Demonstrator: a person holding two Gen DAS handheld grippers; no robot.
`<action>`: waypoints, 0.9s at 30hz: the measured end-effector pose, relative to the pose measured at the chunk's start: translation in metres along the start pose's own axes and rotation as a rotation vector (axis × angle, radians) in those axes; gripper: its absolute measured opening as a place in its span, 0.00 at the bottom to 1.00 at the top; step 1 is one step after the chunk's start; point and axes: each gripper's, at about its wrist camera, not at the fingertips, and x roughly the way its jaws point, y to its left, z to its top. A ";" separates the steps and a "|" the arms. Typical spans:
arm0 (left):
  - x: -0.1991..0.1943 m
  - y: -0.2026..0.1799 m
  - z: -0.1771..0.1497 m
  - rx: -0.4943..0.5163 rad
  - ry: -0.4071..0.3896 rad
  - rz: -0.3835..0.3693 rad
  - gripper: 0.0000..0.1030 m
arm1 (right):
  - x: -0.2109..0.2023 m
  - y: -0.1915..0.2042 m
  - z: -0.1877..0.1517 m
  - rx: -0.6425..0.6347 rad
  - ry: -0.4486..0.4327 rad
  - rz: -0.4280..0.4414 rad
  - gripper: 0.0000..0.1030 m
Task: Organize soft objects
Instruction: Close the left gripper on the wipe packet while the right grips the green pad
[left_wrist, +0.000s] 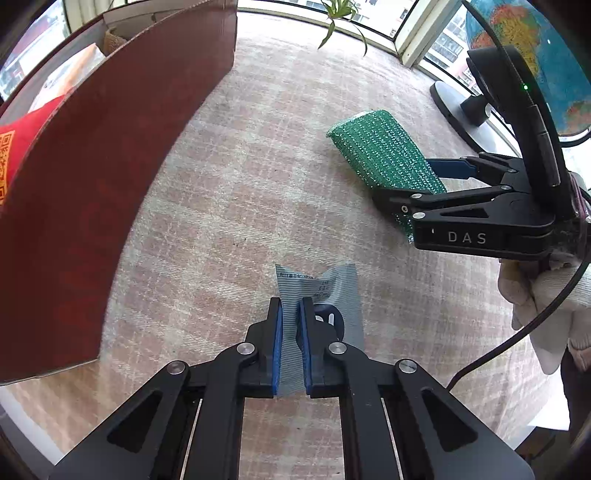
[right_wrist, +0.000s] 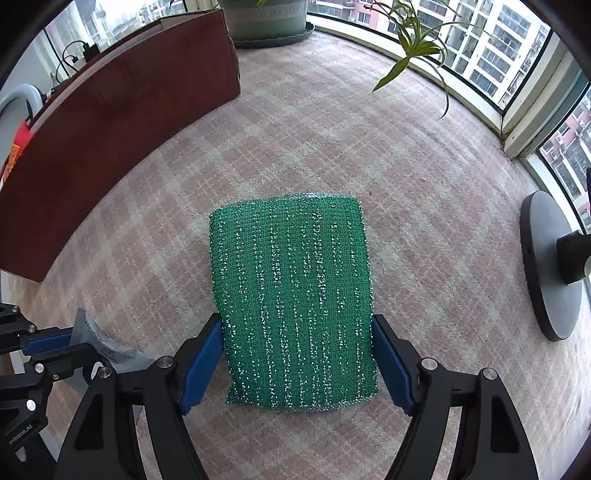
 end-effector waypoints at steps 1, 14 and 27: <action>-0.001 -0.002 0.001 0.005 -0.003 -0.002 0.07 | -0.001 -0.001 0.000 0.004 -0.003 -0.001 0.71; -0.018 -0.015 0.006 0.057 -0.030 -0.014 0.03 | -0.018 0.004 -0.004 0.000 -0.028 -0.030 0.68; -0.039 -0.013 0.008 0.075 -0.064 -0.034 0.03 | -0.042 -0.004 -0.010 0.034 -0.065 -0.028 0.66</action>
